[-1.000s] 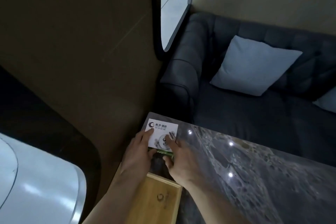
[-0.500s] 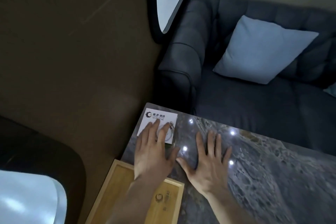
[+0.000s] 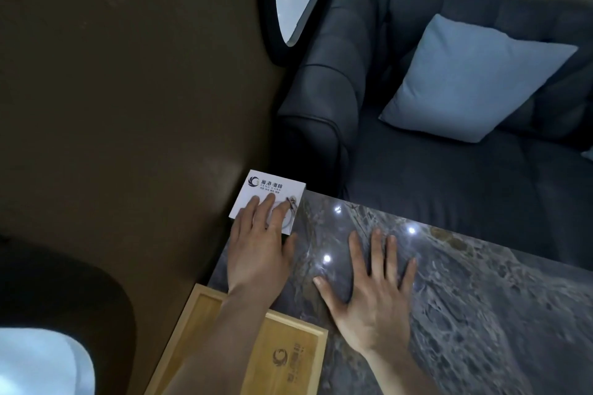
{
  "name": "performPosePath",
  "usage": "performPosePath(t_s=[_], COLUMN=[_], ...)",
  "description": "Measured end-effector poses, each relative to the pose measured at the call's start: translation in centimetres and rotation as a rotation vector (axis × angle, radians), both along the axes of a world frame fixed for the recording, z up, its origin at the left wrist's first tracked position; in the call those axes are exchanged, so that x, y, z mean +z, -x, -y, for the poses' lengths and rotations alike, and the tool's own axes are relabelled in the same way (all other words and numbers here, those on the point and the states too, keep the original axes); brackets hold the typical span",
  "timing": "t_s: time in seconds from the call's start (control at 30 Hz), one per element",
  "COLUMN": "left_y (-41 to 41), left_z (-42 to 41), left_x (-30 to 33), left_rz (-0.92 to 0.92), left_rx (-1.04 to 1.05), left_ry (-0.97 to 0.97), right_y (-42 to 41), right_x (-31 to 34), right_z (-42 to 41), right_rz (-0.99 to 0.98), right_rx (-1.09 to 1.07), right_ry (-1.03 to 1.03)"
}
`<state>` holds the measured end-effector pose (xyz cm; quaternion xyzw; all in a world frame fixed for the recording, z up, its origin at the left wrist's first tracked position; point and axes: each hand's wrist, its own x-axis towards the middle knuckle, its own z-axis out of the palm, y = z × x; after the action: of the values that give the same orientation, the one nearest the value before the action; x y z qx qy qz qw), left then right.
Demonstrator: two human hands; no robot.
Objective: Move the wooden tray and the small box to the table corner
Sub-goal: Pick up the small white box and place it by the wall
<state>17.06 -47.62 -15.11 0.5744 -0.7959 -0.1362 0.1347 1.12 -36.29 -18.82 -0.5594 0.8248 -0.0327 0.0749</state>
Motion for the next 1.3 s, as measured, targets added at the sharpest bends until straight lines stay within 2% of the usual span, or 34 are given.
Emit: performPosePath(t_s=[1.3], left_y=[-0.9], left_z=[2.2], left_x=[-0.1], left_rz=[0.074], left_rx=[-0.038], left_ry=[0.076], right_y=[0.1], right_x=[-0.3], right_z=[0.4], right_rz=[0.007], right_rx=[-0.004], right_ry=[-0.006])
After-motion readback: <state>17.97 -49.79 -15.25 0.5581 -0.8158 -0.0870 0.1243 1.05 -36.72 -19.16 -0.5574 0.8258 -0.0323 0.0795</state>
